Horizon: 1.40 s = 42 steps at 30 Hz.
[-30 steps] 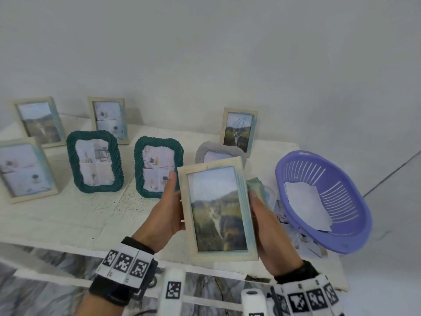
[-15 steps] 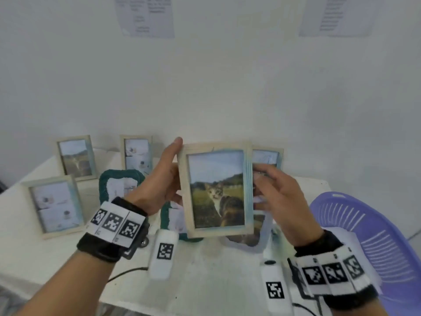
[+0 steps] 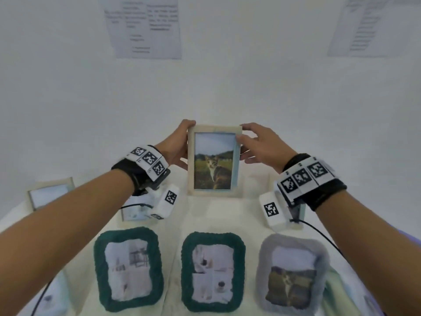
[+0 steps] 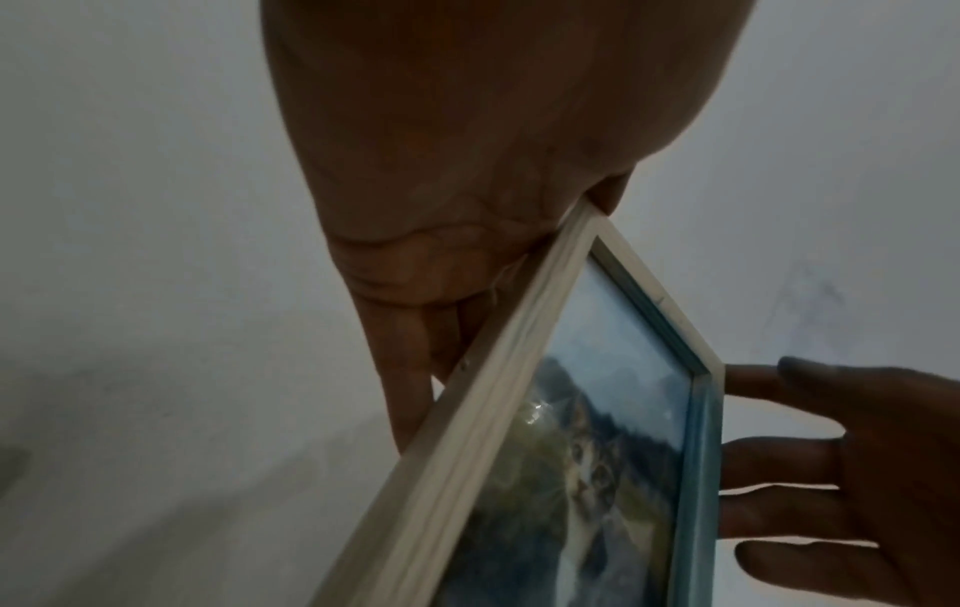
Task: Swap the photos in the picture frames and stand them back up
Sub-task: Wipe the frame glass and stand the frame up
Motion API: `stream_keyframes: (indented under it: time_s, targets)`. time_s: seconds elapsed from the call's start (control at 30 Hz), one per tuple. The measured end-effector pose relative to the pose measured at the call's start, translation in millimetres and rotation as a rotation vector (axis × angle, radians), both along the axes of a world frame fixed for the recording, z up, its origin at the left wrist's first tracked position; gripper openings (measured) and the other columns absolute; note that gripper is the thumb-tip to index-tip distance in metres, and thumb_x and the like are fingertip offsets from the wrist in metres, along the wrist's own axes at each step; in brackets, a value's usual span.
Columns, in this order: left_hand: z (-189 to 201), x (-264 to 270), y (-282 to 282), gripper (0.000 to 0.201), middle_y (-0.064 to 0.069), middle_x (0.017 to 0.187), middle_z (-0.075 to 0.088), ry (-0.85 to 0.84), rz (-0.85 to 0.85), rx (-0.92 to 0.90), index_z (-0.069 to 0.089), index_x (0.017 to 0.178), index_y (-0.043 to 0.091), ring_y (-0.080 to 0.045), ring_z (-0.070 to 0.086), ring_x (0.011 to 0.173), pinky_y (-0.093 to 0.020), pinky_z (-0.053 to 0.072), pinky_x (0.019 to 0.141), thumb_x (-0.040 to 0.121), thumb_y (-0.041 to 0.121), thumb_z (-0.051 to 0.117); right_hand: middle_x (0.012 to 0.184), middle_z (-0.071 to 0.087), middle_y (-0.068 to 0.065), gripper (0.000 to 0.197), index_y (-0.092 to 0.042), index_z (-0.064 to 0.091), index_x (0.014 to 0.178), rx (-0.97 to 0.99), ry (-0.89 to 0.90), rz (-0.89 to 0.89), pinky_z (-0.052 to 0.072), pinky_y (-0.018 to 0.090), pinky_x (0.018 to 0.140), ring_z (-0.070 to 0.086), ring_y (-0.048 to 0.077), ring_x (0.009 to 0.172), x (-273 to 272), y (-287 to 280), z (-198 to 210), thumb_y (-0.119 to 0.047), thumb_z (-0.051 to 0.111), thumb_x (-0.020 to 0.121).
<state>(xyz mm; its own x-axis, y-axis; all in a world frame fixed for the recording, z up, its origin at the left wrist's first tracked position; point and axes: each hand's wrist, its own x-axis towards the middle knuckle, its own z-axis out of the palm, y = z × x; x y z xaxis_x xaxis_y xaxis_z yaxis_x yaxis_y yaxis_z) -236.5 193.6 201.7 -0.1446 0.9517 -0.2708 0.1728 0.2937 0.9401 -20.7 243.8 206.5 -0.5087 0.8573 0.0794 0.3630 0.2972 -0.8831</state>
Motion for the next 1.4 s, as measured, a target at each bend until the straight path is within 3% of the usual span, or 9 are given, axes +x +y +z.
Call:
stream_keyframes:
  time_s: [0.3,0.53,0.67,0.8,0.9,0.97,1.17,1.3,1.4]
  targets:
    - [-88.3,-39.8,65.6,0.054,-0.012,0.084,0.060,-0.099,-0.104,-0.218,0.056,0.098,0.013,-0.027,0.056,0.079,-0.043,0.048,0.079,0.094,0.055,0.021,0.109,0.064,0.014,0.052,-0.018,0.034,0.140,-0.189,-0.346,-0.005,0.058,0.039,0.082,0.069,0.028,0.089,-38.8,51.5,-59.2,-0.048,0.042,0.098]
    - [-141.7,-54.0,78.1,0.048,-0.012,0.088,0.049,-0.199,-0.162,-0.335,0.049,0.102,0.013,-0.026,0.047,0.075,-0.039,0.048,0.072,0.093,0.054,0.024,0.108,0.066,0.011,0.039,-0.014,0.042,0.129,-0.292,-0.503,0.021,0.058,0.040,0.084,0.069,0.026,0.087,-52.5,70.9,-91.4,-0.040,0.043,0.100]
    - [-158.9,-54.8,76.4,0.041,-0.006,0.073,0.042,-0.233,-0.143,-0.346,0.048,0.085,0.015,-0.021,0.043,0.063,-0.037,0.044,0.073,0.094,0.049,0.027,0.109,0.065,0.009,0.035,-0.014,0.042,0.126,-0.319,-0.553,0.029,0.058,0.040,0.083,0.069,0.026,0.089,-57.3,73.6,-102.8,-0.037,0.044,0.100]
    - [-168.0,-60.4,77.9,0.045,-0.011,0.082,0.051,-0.216,-0.134,-0.340,0.050,0.092,0.012,-0.024,0.048,0.071,-0.036,0.045,0.074,0.095,0.050,0.025,0.113,0.065,0.009,0.038,-0.017,0.038,0.133,-0.307,-0.576,0.039,0.058,0.040,0.084,0.068,0.025,0.088,-59.1,71.8,-107.5,-0.033,0.045,0.100]
    - [-166.9,-65.9,80.8,0.046,-0.013,0.083,0.059,-0.121,-0.105,-0.314,0.056,0.090,0.012,-0.025,0.054,0.076,-0.036,0.046,0.080,0.097,0.050,0.030,0.115,0.064,0.010,0.044,-0.019,0.033,0.140,-0.296,-0.603,0.062,0.057,0.042,0.087,0.068,0.028,0.094,-59.1,70.5,-107.9,-0.030,0.045,0.099]
    - [-163.0,-67.1,82.2,0.040,-0.012,0.084,0.064,-0.030,-0.076,-0.270,0.057,0.100,0.013,-0.024,0.058,0.078,-0.037,0.046,0.085,0.098,0.047,0.036,0.117,0.062,0.011,0.051,-0.019,0.028,0.145,-0.269,-0.635,0.075,0.056,0.044,0.087,0.068,0.029,0.096,-57.9,71.0,-108.0,-0.030,0.046,0.099]
    - [-136.7,-67.2,88.5,0.036,-0.005,0.122,0.055,0.345,-0.132,-0.022,0.049,0.132,0.015,-0.022,0.056,0.108,-0.037,0.048,0.091,0.101,0.033,0.045,0.119,0.060,0.011,0.057,-0.020,0.026,0.149,-0.231,-0.596,0.032,0.056,0.039,0.086,0.068,0.026,0.095,-40.1,76.7,-95.1,-0.034,0.047,0.099]
    - [-105.5,-43.8,90.0,0.025,0.000,0.102,0.062,0.657,-0.166,0.230,0.061,0.113,0.013,-0.020,0.058,0.097,-0.029,0.040,0.078,0.099,0.031,0.050,0.111,0.066,0.011,0.040,-0.017,0.046,0.137,-0.196,-0.419,-0.060,0.057,0.036,0.081,0.069,0.026,0.092,-9.2,80.3,-66.6,-0.029,0.051,0.099]
    - [-85.4,-7.9,96.4,0.020,0.000,0.096,0.065,0.646,-0.201,0.337,0.065,0.104,0.014,-0.018,0.059,0.089,-0.027,0.041,0.074,0.098,0.028,0.052,0.104,0.070,0.012,0.027,-0.012,0.059,0.120,-0.168,-0.314,-0.159,0.057,0.033,0.076,0.070,0.025,0.085,24.9,83.6,-46.6,-0.025,0.051,0.098]
